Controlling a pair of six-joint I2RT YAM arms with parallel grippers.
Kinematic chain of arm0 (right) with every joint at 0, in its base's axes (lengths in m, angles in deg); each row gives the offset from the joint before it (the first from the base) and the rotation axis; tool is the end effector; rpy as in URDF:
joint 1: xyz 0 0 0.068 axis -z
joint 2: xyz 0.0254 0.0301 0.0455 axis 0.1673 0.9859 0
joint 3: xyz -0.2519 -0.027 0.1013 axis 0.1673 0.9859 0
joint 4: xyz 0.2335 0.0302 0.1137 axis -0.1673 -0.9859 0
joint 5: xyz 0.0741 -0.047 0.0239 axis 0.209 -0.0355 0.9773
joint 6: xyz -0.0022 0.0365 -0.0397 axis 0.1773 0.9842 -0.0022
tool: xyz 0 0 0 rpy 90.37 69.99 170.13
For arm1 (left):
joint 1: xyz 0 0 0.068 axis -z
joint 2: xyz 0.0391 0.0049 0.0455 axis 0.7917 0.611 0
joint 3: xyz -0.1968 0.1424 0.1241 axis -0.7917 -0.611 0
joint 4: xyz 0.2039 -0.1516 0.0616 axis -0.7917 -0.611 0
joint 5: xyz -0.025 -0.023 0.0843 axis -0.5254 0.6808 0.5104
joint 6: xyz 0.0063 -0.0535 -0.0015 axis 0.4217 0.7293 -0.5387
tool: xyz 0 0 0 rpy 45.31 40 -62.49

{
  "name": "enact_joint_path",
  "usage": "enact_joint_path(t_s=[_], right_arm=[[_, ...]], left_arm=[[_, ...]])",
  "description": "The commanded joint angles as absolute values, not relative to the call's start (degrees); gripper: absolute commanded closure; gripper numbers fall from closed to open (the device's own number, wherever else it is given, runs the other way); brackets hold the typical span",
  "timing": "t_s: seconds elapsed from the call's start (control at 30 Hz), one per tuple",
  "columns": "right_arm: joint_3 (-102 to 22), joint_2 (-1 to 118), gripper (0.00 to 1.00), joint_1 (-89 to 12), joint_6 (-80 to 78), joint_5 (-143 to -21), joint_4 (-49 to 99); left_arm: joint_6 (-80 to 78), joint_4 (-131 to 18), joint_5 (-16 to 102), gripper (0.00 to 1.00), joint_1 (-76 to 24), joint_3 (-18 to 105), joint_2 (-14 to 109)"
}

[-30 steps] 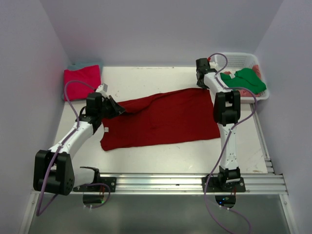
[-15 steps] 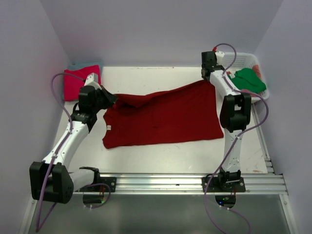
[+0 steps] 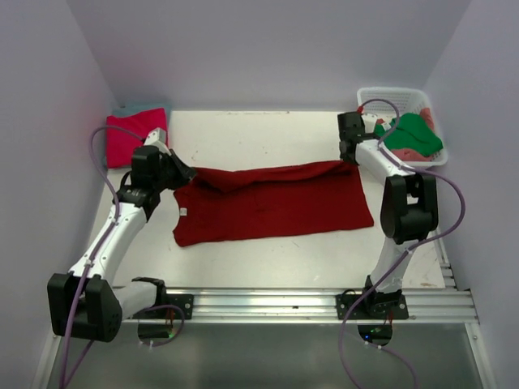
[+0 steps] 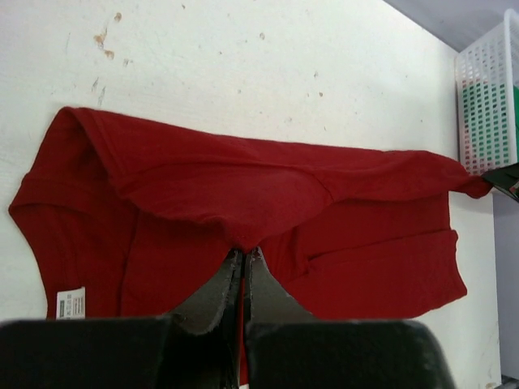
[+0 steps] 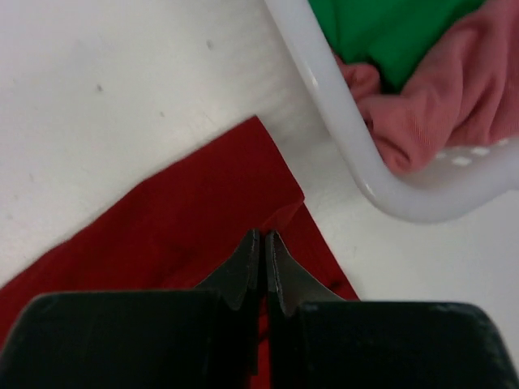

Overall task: Fold and stack the t-shirts
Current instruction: Fold the other side of the tshirt into a rectangle

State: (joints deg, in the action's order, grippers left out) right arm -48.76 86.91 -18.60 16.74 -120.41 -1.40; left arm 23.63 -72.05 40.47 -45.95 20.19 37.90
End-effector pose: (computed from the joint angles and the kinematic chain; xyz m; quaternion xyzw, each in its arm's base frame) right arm 0.4177 0.0474 0.2306 0.2098 0.8903 -0.1510 0.3748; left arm 0.2557 -0.0352 0.2836 -0.1764 0.8472 -0.2548 0.4315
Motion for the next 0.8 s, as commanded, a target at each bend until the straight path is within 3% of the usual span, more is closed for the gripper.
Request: enact_joint_path(t_s=[0.0,0.3,0.77], right_arm=[[-42.9,80.4,1.00,-19.7,19.6,-122.5,-3.0],[-33.5,73.9,1.00,-20.4,20.7,-123.2,-3.7],[-34.6,77.4,1.00,-20.8,21.7,-122.9,-3.6]], left_arm=[[21.4,-75.5,38.6,1.00,-46.5,21.7,35.0],[21.2,-80.7,35.3,1.00,-46.5,18.0,32.0],[23.0,-78.9,31.2,1.00,-46.5,11.8,30.3]])
